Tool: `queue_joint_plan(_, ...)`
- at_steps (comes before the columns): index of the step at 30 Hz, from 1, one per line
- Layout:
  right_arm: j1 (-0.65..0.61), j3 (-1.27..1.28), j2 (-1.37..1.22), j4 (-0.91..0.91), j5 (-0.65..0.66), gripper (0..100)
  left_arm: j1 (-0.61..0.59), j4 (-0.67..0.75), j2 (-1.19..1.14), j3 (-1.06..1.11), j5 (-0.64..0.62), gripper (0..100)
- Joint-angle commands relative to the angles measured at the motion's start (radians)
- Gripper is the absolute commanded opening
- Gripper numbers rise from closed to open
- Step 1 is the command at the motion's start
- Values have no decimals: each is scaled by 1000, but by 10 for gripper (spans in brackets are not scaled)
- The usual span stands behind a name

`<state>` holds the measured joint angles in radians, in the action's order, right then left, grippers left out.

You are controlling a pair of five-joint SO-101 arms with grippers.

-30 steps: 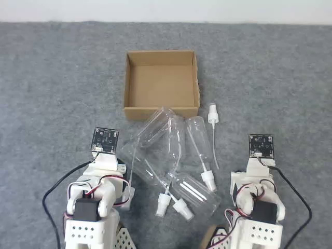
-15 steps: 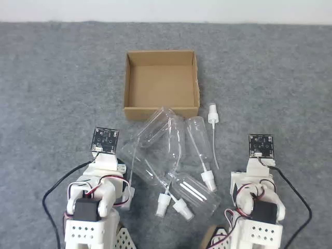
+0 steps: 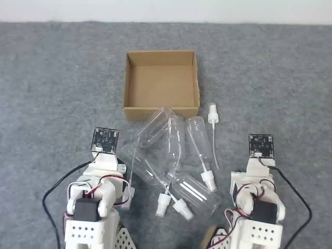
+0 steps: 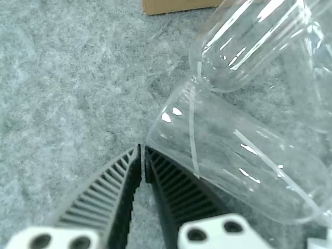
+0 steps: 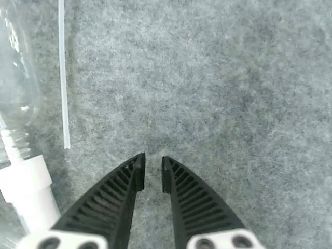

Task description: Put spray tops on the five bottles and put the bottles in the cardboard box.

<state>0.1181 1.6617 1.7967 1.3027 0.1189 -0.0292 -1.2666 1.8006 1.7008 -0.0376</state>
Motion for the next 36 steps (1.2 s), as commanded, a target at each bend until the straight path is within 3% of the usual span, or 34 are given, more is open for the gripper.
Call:
queue_joint_plan(1,-4,-64,18,4,12,7,-2,3,21,-16,-2,14)
queue_joint_plan(4,-10,-124,18,4,17,9,-2,3,21,-16,-2,14)
queue_joint_plan(10,-4,-265,18,4,207,7,-2,3,21,-16,-2,14)
queue_joint_plan(17,-12,-445,15,-1,310,9,-2,3,21,-16,-2,14)
queue_joint_plan(36,-12,-789,-4,8,342,9,-2,3,21,-16,-2,14)
